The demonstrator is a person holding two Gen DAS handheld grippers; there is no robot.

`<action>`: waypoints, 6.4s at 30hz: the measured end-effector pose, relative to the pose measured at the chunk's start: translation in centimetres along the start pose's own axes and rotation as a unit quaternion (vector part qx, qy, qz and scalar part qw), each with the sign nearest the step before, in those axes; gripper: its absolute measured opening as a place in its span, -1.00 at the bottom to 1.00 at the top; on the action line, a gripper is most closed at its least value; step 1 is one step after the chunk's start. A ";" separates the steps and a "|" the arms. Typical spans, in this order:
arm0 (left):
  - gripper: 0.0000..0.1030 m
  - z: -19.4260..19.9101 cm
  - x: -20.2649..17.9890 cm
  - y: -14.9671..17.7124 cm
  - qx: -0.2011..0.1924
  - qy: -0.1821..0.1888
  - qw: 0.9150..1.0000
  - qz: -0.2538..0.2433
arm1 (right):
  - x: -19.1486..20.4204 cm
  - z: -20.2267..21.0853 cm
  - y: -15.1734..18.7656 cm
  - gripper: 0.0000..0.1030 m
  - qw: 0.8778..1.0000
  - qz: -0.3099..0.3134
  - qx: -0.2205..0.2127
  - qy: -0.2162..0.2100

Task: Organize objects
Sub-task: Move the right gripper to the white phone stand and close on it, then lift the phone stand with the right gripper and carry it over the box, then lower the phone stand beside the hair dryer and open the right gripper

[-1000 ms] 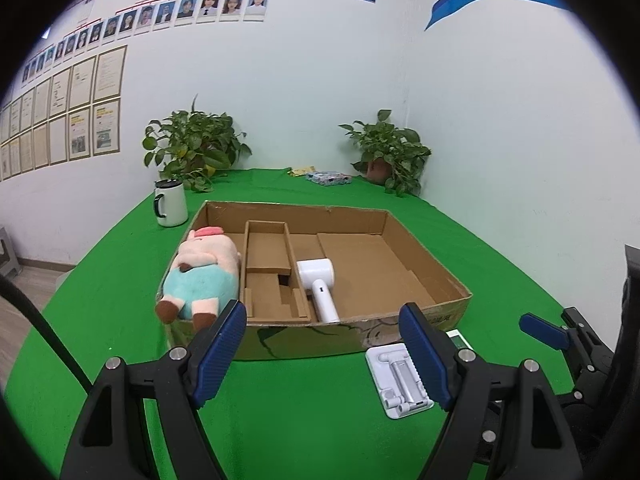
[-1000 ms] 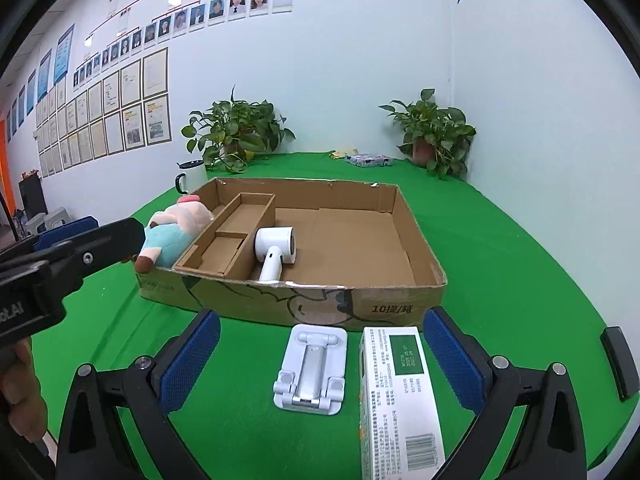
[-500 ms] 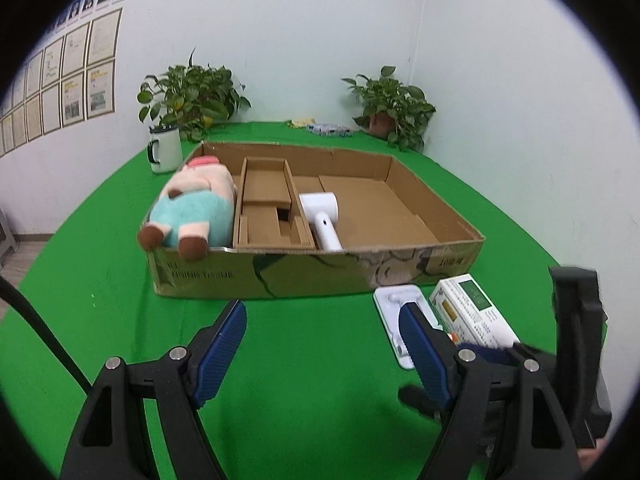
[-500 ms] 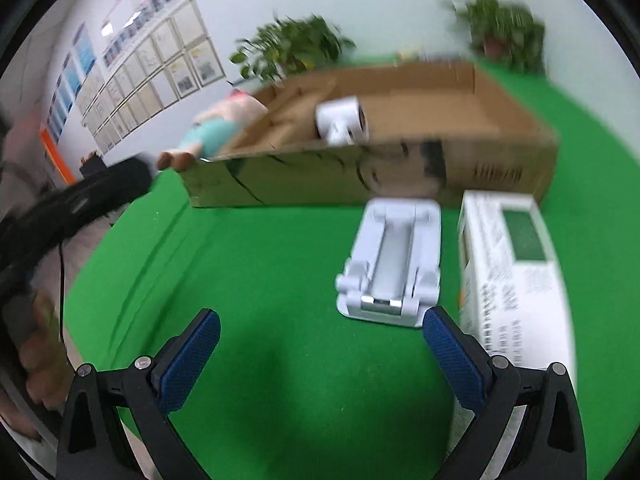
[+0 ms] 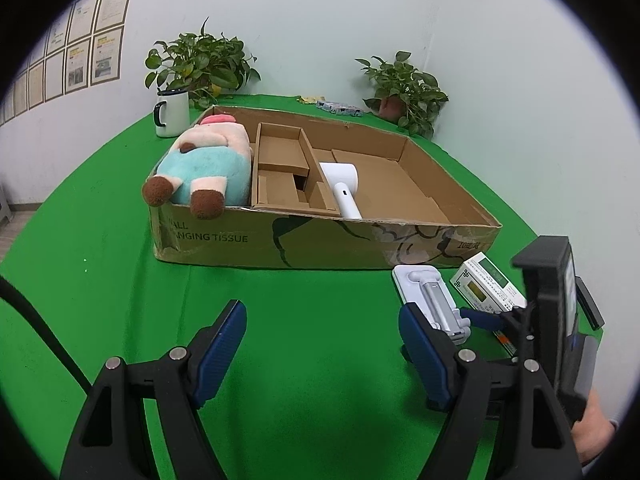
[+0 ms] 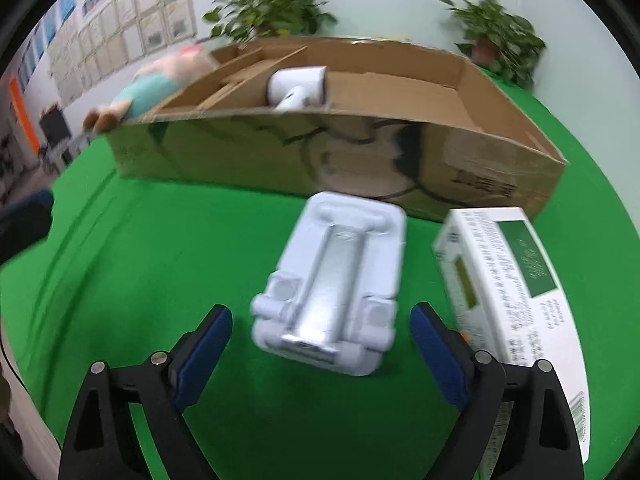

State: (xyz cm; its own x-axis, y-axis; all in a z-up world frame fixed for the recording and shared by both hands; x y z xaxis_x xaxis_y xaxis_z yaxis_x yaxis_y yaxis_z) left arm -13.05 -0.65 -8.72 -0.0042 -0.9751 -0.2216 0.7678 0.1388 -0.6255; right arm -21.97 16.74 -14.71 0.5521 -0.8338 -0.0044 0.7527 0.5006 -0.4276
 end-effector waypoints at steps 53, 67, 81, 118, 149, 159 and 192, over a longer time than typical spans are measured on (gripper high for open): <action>-0.39 -4.1 -5.5 7.2 0.155 0.272 0.948 0.066 | 5.9 4.2 8.3 0.29 0.984 -0.083 -0.050 -0.147; -0.46 1.4 -8.0 1.7 0.077 0.276 0.958 -0.010 | 5.9 9.8 5.8 0.27 0.984 -0.065 -0.128 -0.108; -0.47 3.3 -9.5 -4.4 0.032 0.277 0.959 -0.046 | 4.1 14.0 0.4 0.25 0.981 -0.049 -0.170 -0.084; -0.48 -13.9 -7.3 -15.4 0.201 0.256 0.944 0.057 | -5.3 2.0 -18.2 0.24 0.989 -0.054 0.020 -0.134; -0.35 -12.4 2.4 -14.1 0.171 0.039 0.984 0.036 | -4.5 -4.9 -17.1 -0.17 0.986 -0.047 0.103 -0.123; -0.33 -12.5 2.2 -11.9 0.183 0.025 0.982 0.026 | -4.2 -4.9 -17.3 -0.50 0.977 -0.113 0.121 -0.131; -0.34 -12.0 1.4 -11.9 0.166 0.030 0.985 0.033 | -2.8 -2.3 -16.8 0.30 0.993 -0.060 0.048 -0.094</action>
State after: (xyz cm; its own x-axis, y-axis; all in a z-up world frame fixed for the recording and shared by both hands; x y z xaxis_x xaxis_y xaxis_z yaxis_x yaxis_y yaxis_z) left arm -29.90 -1.58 -10.58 0.0234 -0.9525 -0.3035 0.9349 0.1284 -0.3309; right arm -36.99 10.07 -9.56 0.5076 -0.8345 0.2146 0.8423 0.4282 -0.3273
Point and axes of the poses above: each gripper's, at about its wrist camera, not at the fingertips, and z roughly against the way its jaws point, x to its left, y to its underside, the point moved 6 cm from there along -z, roughly the way its jaws point, and after that the axes turned 10 degrees about x, right-handed, at the moved point
